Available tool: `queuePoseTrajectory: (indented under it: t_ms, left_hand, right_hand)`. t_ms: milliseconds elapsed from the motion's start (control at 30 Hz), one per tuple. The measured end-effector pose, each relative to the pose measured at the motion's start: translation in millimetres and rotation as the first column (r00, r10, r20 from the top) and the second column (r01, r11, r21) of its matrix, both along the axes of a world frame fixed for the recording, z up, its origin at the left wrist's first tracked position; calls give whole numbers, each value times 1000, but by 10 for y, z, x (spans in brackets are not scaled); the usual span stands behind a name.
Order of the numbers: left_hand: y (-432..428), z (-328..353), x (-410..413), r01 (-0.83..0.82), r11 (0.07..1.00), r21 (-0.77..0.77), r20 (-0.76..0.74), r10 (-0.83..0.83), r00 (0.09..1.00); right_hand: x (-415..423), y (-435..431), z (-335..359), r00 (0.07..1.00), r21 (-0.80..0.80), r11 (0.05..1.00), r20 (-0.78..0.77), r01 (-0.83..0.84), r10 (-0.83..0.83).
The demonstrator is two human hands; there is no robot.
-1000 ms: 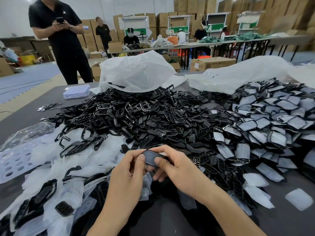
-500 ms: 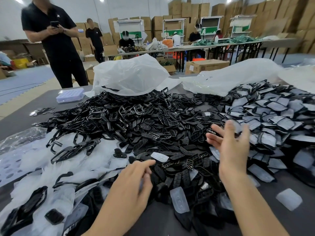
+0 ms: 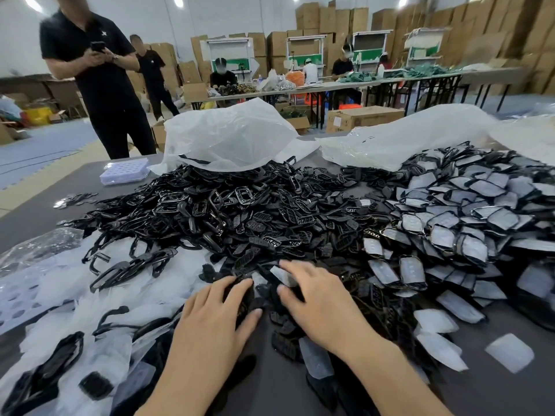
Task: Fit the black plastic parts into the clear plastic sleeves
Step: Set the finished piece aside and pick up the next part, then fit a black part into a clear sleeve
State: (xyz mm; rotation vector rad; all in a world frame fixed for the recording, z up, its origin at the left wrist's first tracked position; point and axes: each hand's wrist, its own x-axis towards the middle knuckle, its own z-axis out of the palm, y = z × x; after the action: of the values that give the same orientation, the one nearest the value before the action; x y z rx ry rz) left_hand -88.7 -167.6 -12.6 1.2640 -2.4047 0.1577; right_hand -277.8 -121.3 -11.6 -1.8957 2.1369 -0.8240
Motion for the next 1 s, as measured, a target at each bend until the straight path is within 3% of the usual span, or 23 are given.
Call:
queuePoseTrajectory:
  t_ms: [67,267,400,667,767,833,900,1000]
  left_hand:
    - [1,-2,-11,11,1000,4,-11,-11,1000]
    - [5,-25,-32,88,996,-18,-93,-90,992]
    - [-9,-27,-20,85,994,61,-293,-64,954]
    - [-42,-45,10,89,965,246,-503,49,863]
    - [-57,-66,28,83,962,259,-538,72,840]
    - [-55,-69,44,97,953,287,-568,88,818]
    - [-48,-68,57,127,951,283,-593,70,802]
    - [-30,-47,54,174,966,193,-624,-15,781]
  right_hand:
    - [18,-17,-46,991,73,997,-137,-4,14]
    - [-28,-67,-46,991,35,999,-133,11,-6]
    - [0,-53,-26,993,-6,1000,-119,-4,3]
    - [-20,-18,17,997,-136,990,73,46,-36]
    - [-46,-12,41,953,-187,975,297,124,-64]
    - [-73,-11,100,857,-212,954,510,212,-77]
    - [-118,-8,184,668,-196,932,741,305,-63]
    - [-212,56,294,127,-105,928,990,359,63]
